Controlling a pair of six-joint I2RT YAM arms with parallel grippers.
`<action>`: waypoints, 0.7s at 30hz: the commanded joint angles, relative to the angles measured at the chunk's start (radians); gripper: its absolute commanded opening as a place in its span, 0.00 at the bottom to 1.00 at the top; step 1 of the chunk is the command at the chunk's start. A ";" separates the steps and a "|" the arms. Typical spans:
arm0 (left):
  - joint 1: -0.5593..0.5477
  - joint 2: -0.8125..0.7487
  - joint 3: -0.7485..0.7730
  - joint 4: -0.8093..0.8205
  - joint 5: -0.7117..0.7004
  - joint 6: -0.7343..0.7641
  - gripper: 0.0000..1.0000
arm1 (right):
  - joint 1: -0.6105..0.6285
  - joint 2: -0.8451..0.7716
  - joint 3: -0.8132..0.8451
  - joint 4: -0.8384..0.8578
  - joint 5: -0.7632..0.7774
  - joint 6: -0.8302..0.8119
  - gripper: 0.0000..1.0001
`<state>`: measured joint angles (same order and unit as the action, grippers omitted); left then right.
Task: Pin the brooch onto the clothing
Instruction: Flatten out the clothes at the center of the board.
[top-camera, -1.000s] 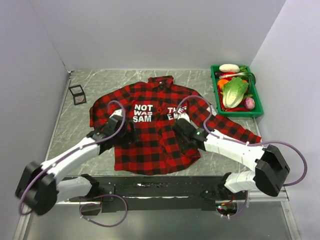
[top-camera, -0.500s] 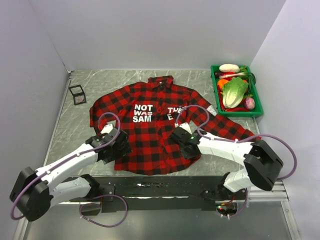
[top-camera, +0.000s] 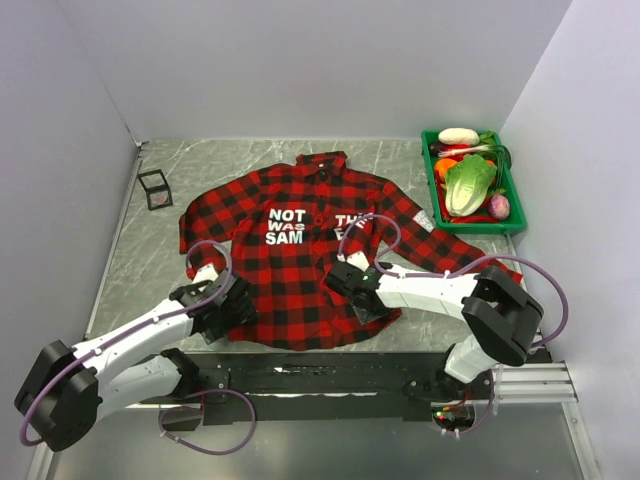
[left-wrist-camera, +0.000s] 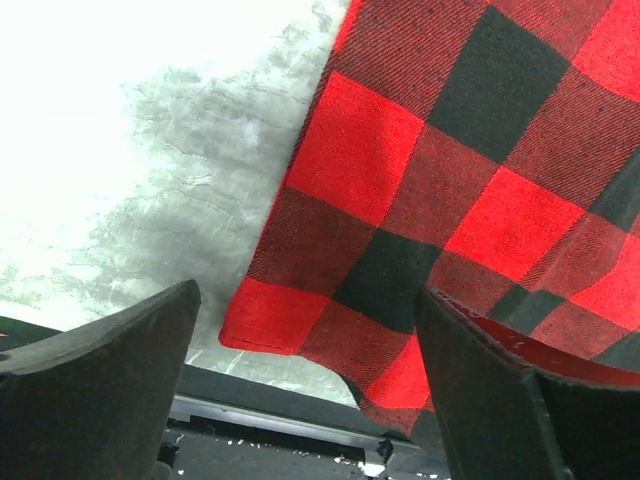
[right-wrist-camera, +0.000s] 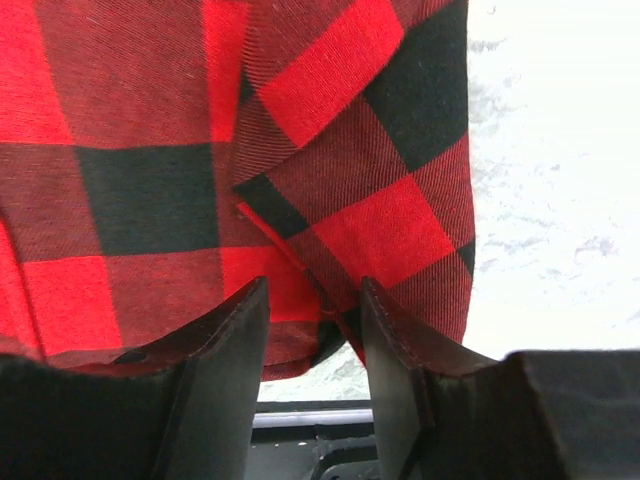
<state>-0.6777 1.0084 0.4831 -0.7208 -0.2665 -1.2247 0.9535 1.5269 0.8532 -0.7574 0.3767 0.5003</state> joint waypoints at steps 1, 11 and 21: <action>-0.002 0.001 -0.050 0.064 0.064 -0.045 0.89 | 0.005 0.006 0.040 -0.042 0.042 0.041 0.47; -0.003 -0.034 -0.093 0.073 0.070 -0.058 0.51 | 0.005 0.022 0.038 -0.052 0.056 0.073 0.42; -0.003 -0.111 -0.113 0.044 0.041 -0.107 0.03 | 0.005 0.049 0.046 -0.076 0.106 0.090 0.41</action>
<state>-0.6777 0.9360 0.4065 -0.6411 -0.2325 -1.2800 0.9535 1.5558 0.8703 -0.8009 0.4271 0.5613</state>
